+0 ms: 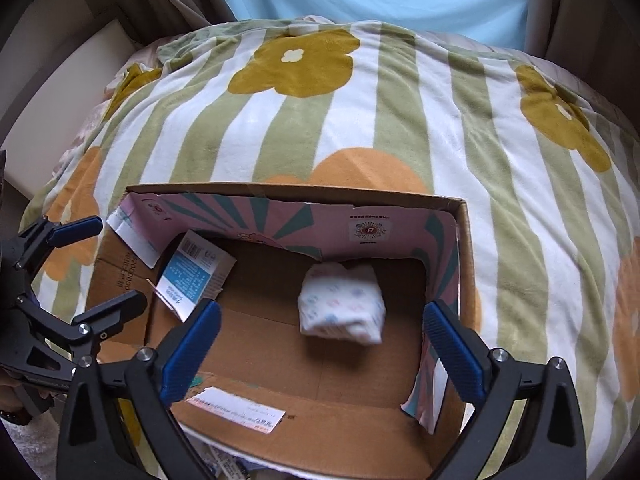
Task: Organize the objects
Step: 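Carry the carton with left while right carries the white sock into the pink box, then open both tools and lift them away from the box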
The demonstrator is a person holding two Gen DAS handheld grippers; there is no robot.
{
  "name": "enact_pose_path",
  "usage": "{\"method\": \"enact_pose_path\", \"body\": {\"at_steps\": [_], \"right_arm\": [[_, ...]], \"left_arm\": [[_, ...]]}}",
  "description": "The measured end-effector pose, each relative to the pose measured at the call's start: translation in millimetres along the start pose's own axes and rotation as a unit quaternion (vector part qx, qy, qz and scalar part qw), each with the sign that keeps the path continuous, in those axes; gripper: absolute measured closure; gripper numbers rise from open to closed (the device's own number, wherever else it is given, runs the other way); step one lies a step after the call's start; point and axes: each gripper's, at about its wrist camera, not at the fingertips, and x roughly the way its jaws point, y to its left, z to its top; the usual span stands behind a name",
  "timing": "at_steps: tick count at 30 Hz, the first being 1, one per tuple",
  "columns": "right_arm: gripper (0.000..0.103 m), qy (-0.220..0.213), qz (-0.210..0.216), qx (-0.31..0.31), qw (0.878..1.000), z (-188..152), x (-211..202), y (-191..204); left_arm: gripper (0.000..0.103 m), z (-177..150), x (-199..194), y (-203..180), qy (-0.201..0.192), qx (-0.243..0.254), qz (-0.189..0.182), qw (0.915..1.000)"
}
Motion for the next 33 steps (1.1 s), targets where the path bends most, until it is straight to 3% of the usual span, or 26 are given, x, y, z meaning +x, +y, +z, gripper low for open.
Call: {"method": "enact_pose_path", "body": {"at_steps": [15, 22, 28, 33], "right_arm": [[0.002, -0.078, -0.022, -0.009, 0.997, -35.2, -120.4, 27.1], [0.002, -0.116, -0.020, -0.012, 0.993, -71.3, -175.4, 38.5], [0.002, -0.152, -0.019, -0.031, 0.988, -117.3, -197.8, 51.9], [0.002, -0.165, 0.003, -0.075, 0.983, -158.4, -190.3, 71.8]], "left_arm": [[0.000, -31.3, -138.7, -10.6, -0.079, -0.008, 0.031, 0.9964], [0.000, -68.1, -193.0, -30.7, -0.107, 0.000, 0.036, 0.9936], [0.000, -117.0, -213.9, -35.6, -0.126, -0.027, 0.046, 0.9906], [0.000, -151.0, -210.1, -35.4, -0.127, -0.064, 0.059, 0.9880]]}}
